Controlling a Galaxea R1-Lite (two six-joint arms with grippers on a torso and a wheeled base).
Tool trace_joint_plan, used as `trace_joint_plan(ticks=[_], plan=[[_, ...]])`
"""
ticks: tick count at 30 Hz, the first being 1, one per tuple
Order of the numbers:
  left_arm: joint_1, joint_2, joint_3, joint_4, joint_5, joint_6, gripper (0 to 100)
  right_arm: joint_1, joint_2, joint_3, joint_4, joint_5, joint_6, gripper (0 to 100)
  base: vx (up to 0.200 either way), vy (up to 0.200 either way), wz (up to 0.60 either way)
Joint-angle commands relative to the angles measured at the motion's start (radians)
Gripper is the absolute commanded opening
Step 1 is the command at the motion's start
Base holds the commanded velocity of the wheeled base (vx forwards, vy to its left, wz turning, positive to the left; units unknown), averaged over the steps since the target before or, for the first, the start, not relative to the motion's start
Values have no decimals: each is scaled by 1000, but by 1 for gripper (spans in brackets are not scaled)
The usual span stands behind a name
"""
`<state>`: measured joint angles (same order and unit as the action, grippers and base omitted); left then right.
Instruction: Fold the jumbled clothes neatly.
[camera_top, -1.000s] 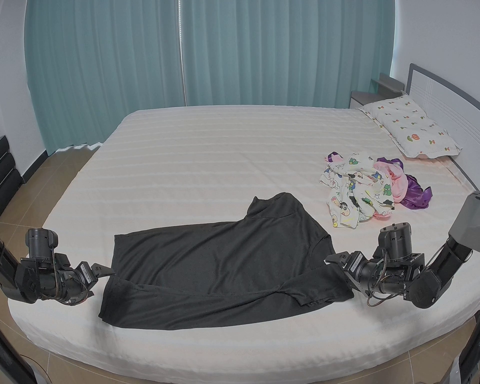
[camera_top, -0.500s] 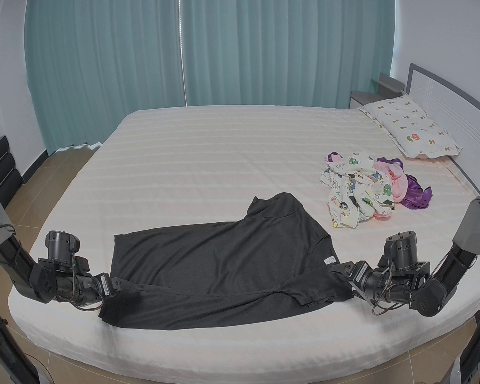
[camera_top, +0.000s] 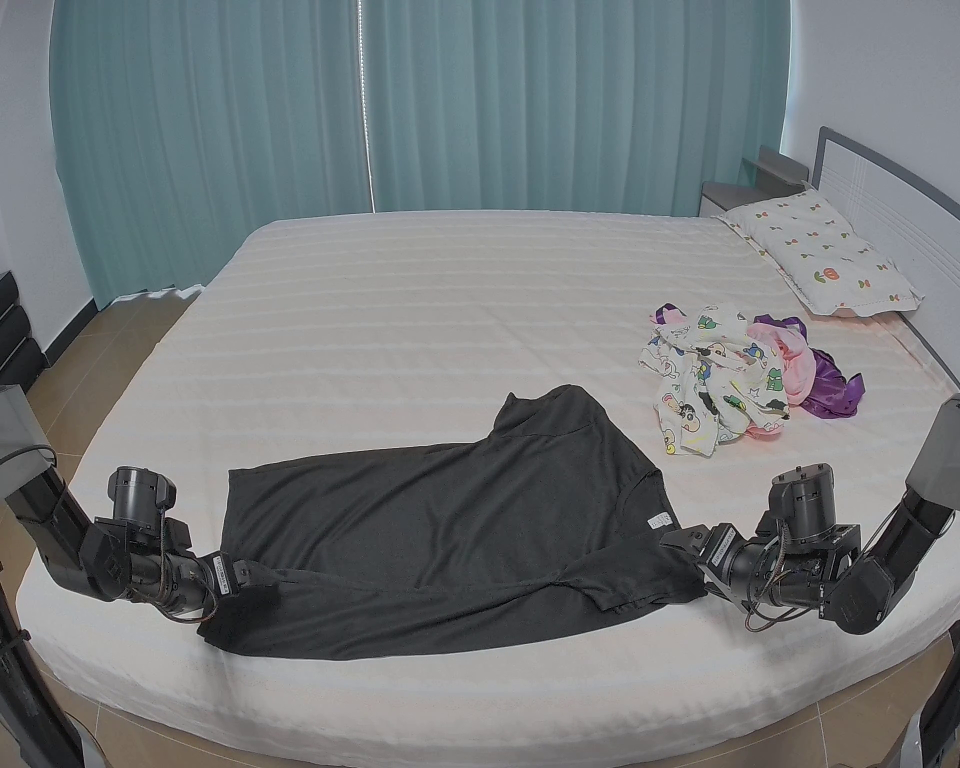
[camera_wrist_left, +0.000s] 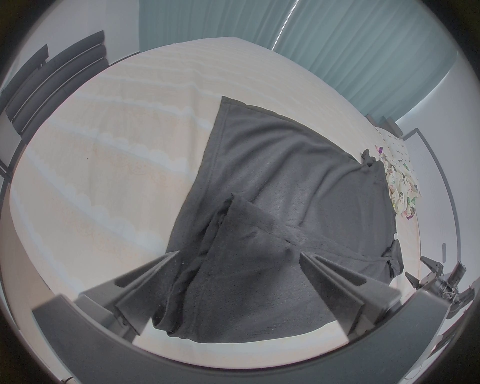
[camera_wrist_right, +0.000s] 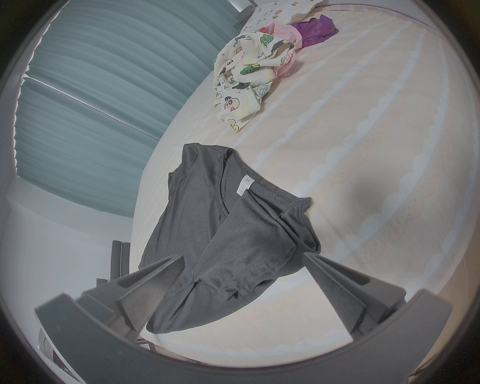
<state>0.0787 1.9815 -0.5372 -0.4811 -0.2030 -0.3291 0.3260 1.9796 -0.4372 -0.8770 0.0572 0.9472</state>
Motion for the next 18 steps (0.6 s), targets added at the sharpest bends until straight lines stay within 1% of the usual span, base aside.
trace_joint_plan(ticks=[1, 17, 18], plan=[[10, 17, -1, -1, -1, -2, 0, 1, 2, 0, 0, 1, 1, 100, 0, 0, 0], [88, -16, 52, 9, 7, 2, 0, 4, 12, 0, 0, 3, 1, 100, 0, 0, 0], [95, -38, 59, 9, 7, 2, 0, 5, 12, 0, 0, 3, 1, 100, 0, 0, 0]])
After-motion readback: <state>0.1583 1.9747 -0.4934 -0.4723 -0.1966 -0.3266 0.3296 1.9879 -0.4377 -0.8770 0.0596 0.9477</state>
